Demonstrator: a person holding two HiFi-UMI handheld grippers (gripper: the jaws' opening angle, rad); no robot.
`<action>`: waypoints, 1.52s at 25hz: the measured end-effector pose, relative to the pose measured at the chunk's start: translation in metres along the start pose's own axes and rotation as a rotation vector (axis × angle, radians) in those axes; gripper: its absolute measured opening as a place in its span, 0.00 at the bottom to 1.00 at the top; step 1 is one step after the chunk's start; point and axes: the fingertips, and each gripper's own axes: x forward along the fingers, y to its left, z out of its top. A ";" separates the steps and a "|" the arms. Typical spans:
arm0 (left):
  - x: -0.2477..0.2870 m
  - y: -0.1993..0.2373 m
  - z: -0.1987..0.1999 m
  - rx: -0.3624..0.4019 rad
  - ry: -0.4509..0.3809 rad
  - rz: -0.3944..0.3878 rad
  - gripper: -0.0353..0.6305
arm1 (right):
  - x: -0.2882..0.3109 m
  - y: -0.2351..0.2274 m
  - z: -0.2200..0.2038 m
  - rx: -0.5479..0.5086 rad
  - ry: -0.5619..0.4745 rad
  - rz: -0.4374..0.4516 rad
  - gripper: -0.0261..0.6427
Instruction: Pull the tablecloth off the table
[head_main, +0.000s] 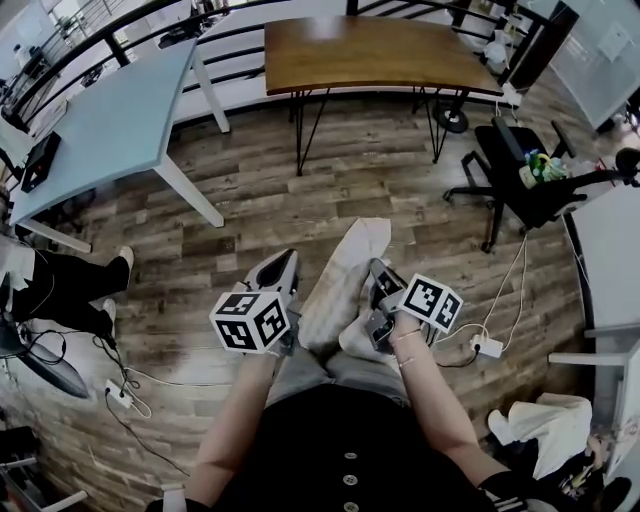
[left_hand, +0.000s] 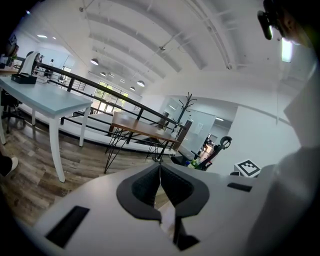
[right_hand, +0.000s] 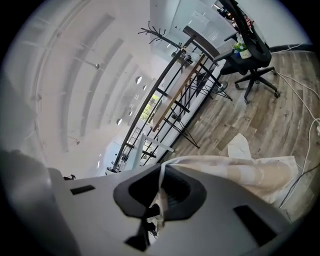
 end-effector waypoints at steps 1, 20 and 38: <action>0.001 -0.001 0.000 0.000 -0.001 -0.004 0.08 | 0.000 -0.001 -0.001 -0.002 0.002 -0.001 0.08; 0.008 -0.003 -0.008 -0.013 0.037 -0.052 0.08 | 0.003 0.004 -0.009 -0.052 0.025 0.008 0.08; 0.004 0.001 -0.012 -0.023 0.049 -0.060 0.08 | 0.008 0.011 -0.022 -0.099 0.066 0.011 0.08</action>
